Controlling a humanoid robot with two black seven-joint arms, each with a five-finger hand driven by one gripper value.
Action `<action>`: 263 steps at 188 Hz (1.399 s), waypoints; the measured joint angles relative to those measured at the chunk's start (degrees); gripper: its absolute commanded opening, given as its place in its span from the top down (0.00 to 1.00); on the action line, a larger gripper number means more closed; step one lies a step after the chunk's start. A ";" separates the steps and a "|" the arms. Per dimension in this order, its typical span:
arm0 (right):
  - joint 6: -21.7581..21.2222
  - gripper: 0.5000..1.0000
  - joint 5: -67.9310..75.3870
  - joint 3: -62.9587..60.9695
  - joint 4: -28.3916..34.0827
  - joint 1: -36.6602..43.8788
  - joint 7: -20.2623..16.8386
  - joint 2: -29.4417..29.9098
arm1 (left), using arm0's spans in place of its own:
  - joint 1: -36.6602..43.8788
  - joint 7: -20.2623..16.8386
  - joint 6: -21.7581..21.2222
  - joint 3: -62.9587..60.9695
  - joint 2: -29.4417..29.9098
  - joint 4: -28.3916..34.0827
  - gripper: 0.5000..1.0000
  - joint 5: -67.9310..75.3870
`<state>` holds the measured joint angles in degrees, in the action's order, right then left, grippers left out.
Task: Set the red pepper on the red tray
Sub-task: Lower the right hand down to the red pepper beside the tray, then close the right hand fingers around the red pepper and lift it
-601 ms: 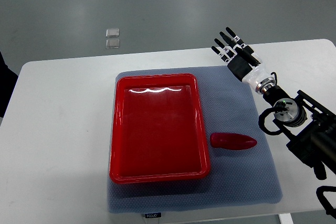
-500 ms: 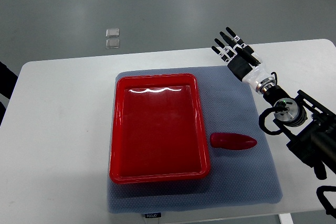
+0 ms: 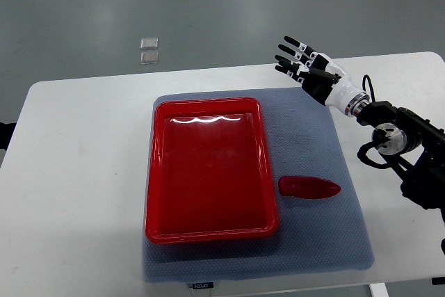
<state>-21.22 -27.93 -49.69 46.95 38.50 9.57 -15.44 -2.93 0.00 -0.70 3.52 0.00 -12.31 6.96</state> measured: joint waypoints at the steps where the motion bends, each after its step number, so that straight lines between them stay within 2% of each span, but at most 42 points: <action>1: -0.01 0.18 -0.52 0.13 0.18 0.07 0.00 -0.22 | 0.00 0.00 0.00 0.00 0.00 0.00 0.00 0.00; 51: -5.06 0.18 -38.77 6.01 21.47 2.00 -0.01 -18.93 | -0.05 0.00 0.13 -0.13 0.00 -0.16 0.00 0.00; 76: -6.14 0.18 -45.02 10.34 30.87 2.09 -0.01 -25.83 | -0.06 0.00 0.14 -0.17 0.00 -0.16 0.00 0.01; 98: -4.91 0.18 -46.64 14.15 37.27 0.29 0.00 -29.70 | -0.09 0.00 0.14 -0.17 0.00 -0.09 0.00 0.01; 155: 0.34 0.19 -51.16 15.08 38.89 -8.20 0.10 -28.85 | -0.10 0.00 0.09 -0.10 0.00 -0.07 0.00 0.00; 206: 4.62 0.20 -53.43 15.20 38.28 -10.86 0.20 -27.12 | -0.06 0.00 0.08 -0.13 0.00 0.01 0.00 -0.02; 246: 5.22 0.21 -54.47 15.40 37.21 -11.85 0.19 -26.48 | -0.06 0.00 0.08 -0.14 0.00 0.01 0.00 -0.02; 263: 5.23 0.26 -55.37 15.73 36.56 -12.16 0.19 -25.96 | -0.06 0.00 0.08 -0.15 0.00 0.01 0.00 -0.02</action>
<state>-15.99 -83.30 -33.96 83.51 26.34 9.76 -41.40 -2.99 0.00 -0.62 3.36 0.00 -12.30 6.93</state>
